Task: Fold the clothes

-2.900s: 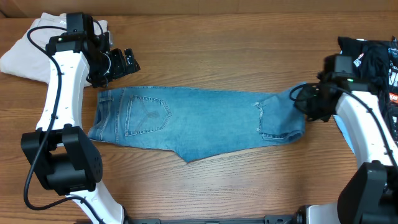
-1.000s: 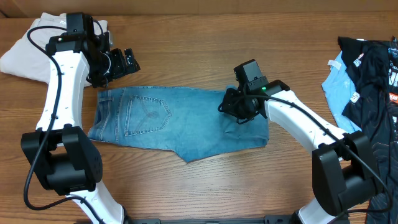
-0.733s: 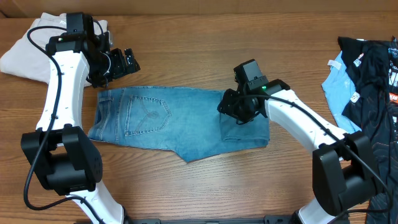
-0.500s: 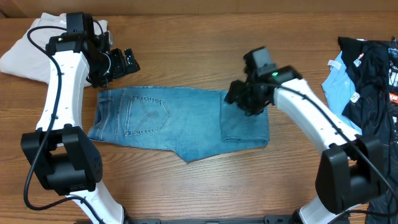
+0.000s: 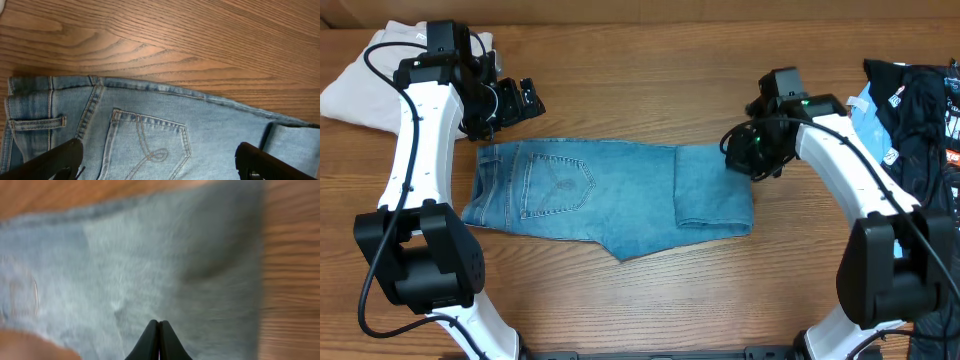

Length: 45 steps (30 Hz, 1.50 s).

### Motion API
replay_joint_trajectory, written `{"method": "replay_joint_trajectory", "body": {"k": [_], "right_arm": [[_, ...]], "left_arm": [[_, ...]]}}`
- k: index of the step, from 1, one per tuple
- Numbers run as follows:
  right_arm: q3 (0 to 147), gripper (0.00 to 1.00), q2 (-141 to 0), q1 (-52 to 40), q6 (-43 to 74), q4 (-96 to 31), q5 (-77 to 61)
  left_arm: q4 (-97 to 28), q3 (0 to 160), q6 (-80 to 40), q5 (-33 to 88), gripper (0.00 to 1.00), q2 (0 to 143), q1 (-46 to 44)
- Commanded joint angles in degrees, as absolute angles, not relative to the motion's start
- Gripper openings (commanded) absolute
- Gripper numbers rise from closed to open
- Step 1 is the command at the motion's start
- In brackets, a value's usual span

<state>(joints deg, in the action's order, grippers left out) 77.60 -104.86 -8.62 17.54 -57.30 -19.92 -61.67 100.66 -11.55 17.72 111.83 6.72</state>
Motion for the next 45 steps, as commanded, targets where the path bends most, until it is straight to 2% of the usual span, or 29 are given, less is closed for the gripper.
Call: {"method": "replay_joint_trajectory", "body": {"k": [1,10,13,19,24,28,30,40,45], "right_arm": [[73.2,0.04,-107.0,-8.2,11.7,-56.1,-28.0],[60.6,0.07,-107.9,-7.0,12.0,-46.5,-33.7],[59.2,0.04,-107.9,-6.3,12.0,-45.1,-34.8],[66.5,0.04,-107.6,-5.0,13.4,-51.0,-36.3],[76.8,0.04,-107.4,-3.4,9.5,-57.8,-36.2],[78.9,0.18,-107.4,-1.0,9.6,-54.1,-36.2],[78.7,0.2,-107.6,0.3,9.5,-52.3,-36.4],[77.9,0.24,-116.2,2.4,5.5,-44.2,-51.0],[77.9,0.23,-123.6,2.4,5.5,-42.7,-52.4]], "left_arm": [[-61.5,101.6,-10.3,17.4,1.0,112.4,6.3],[-61.5,101.6,-10.3,17.4,1.0,112.4,6.3],[-61.5,101.6,-10.3,17.4,1.0,112.4,6.3],[-61.5,101.6,-10.3,17.4,1.0,112.4,6.3],[-61.5,101.6,-10.3,17.3,1.0,112.4,6.3],[-61.5,101.6,-10.3,17.3,1.0,112.4,6.3],[-61.5,101.6,-10.3,17.3,1.0,112.4,6.3],[-61.2,101.6,-10.3,17.4,1.0,112.4,6.3],[-62.0,101.6,-10.3,17.4,1.0,112.4,6.3]]}}
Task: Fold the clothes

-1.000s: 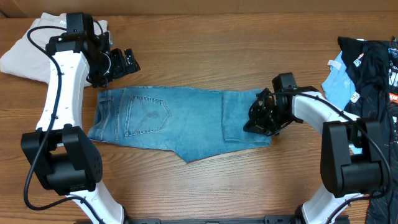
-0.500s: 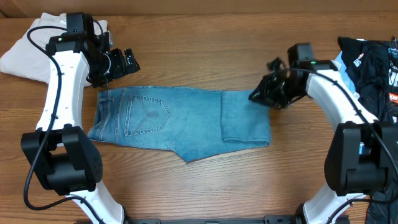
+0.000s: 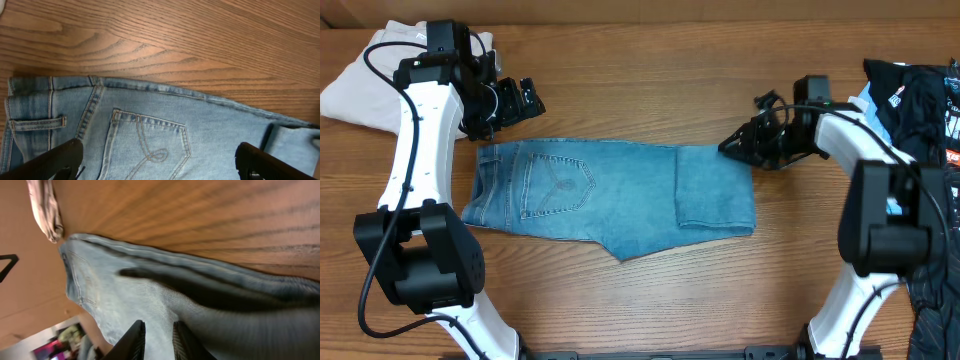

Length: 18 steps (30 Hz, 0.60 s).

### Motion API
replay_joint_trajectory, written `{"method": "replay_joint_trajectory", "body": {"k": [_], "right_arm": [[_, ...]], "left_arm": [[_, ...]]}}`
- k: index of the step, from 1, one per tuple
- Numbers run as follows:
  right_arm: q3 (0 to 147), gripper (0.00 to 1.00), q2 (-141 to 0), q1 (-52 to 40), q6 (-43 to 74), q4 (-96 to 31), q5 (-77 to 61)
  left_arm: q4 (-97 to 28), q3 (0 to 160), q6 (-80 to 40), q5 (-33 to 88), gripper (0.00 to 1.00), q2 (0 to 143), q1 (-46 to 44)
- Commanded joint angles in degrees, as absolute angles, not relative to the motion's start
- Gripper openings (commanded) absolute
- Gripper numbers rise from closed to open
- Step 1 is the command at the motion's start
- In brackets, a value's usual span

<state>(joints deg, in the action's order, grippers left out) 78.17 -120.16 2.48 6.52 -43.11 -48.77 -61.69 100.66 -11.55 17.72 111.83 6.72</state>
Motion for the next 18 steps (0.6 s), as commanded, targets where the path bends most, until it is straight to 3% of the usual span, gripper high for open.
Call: {"method": "replay_joint_trajectory", "body": {"k": [1,9,18], "right_arm": [[77.9,0.23,-125.0,2.5,5.5,-42.3,-52.6],[79.0,0.04,-126.9,4.4,5.5,-43.0,-55.7],[82.5,0.04,-117.0,5.0,0.1,-57.2,-55.6]], "left_arm": [[-62.0,101.6,-10.3,17.3,1.0,112.4,6.3],[-61.9,101.6,-10.3,17.4,1.0,112.4,6.3],[-61.9,101.6,-10.3,17.3,1.0,112.4,6.3]]}}
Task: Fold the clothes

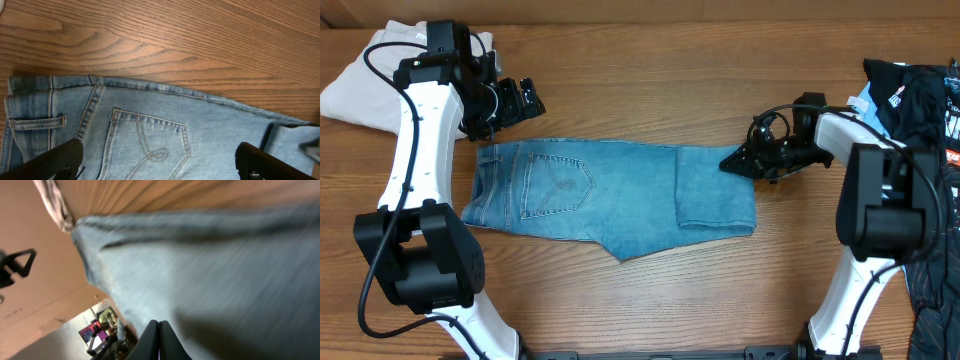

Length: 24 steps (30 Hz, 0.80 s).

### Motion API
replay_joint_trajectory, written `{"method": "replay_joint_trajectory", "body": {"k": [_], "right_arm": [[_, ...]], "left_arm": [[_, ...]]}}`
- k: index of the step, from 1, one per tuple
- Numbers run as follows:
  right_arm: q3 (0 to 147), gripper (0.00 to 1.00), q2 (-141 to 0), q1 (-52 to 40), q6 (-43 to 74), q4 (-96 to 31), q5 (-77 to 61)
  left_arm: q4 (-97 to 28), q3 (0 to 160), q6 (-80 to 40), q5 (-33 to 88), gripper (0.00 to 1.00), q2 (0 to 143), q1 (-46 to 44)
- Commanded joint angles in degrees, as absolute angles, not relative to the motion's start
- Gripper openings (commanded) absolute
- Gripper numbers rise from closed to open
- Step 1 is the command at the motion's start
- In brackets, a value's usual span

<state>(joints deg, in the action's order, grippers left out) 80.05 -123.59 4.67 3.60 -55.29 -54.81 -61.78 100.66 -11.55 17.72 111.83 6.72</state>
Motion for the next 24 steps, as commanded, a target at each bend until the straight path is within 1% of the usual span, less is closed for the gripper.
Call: {"method": "replay_joint_trajectory", "body": {"k": [1,6,9,13,16,20,23,24], "right_arm": [[82.5,0.04,-115.7,5.0,-0.7,-59.1,-55.6],[82.2,0.04,-113.4,4.7,-6.8,-67.2,-55.0],[79.2,0.04,-113.5,4.6,-7.6,-67.6,-52.5],[72.9,0.04,-113.6,4.6,-7.5,-63.2,-52.8],[66.9,0.1,-114.3,4.6,-6.6,-58.0,-53.8],[59.5,0.14,-115.7,4.6,-2.3,-49.5,-53.7],[56.0,0.13,-116.1,4.6,0.1,-44.9,-53.6],[55.5,0.1,-116.1,4.6,0.1,-44.3,-53.6]], "left_arm": [[-61.9,101.6,-10.3,17.3,1.0,112.4,6.3],[-61.9,101.6,-10.3,17.3,1.0,112.4,6.3],[-61.9,101.6,-10.3,17.3,1.0,112.4,6.3],[-61.9,101.6,-10.3,17.3,1.0,112.4,6.3],[-61.9,101.6,-10.3,17.4,1.0,112.4,6.3],[-61.8,101.6,-10.3,17.4,1.0,112.4,6.3],[-61.7,101.6,-10.3,17.4,1.0,112.4,6.3],[-61.7,101.6,-10.3,17.4,1.0,112.4,6.3]]}}
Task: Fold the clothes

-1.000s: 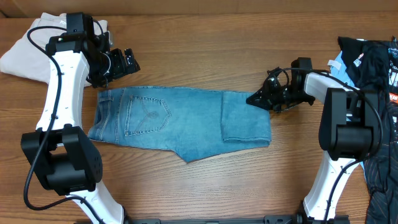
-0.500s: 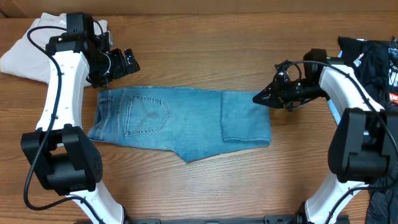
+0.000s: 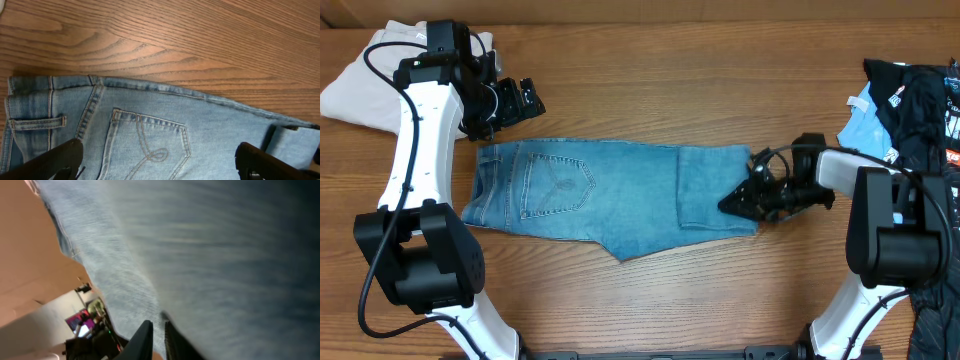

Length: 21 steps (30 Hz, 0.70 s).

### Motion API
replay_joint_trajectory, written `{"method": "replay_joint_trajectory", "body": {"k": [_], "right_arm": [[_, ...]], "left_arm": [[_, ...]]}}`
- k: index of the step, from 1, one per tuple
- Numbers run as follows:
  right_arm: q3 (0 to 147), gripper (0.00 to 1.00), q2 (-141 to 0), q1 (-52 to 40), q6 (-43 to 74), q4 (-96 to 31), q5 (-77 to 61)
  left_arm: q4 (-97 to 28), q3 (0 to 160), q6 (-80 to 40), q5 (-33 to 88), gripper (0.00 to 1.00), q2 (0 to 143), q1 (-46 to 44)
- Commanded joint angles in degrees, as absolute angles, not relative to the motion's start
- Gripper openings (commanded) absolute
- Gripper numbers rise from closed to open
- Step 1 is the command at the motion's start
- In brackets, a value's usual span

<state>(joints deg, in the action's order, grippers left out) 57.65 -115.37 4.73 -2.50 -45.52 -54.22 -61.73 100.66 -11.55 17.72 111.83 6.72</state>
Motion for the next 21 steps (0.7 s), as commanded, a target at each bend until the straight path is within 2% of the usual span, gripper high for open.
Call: {"method": "replay_joint_trajectory", "body": {"k": [1,2,6,16,17,18,21], "right_arm": [[55.4,0.07,-116.1,4.6,0.1,-44.4,-53.6],[55.5,0.04,-116.1,4.6,0.4,-44.4,-53.7],[57.1,0.04,-115.9,4.8,3.6,-45.1,-53.7],[72.2,0.04,-107.7,9.9,-0.4,-62.3,-46.5],[73.2,0.11,-107.0,10.3,-0.4,-62.8,-45.2],[74.2,0.23,-106.4,10.7,-0.4,-63.2,-43.6],[75.5,0.62,-105.9,11.8,-0.4,-63.0,-40.2]], "left_arm": [[-61.7,101.6,-10.3,17.4,1.0,112.4,6.3],[-61.8,101.6,-10.3,17.4,1.0,112.4,6.3],[-61.7,101.6,-10.3,17.4,1.0,112.4,6.3],[-61.6,101.6,-10.3,17.3,1.0,112.4,6.3],[-61.6,101.6,-10.3,17.3,1.0,112.4,6.3],[-61.6,101.6,-10.3,17.3,1.0,112.4,6.3],[-61.6,101.6,-10.3,17.3,1.0,112.4,6.3]]}}
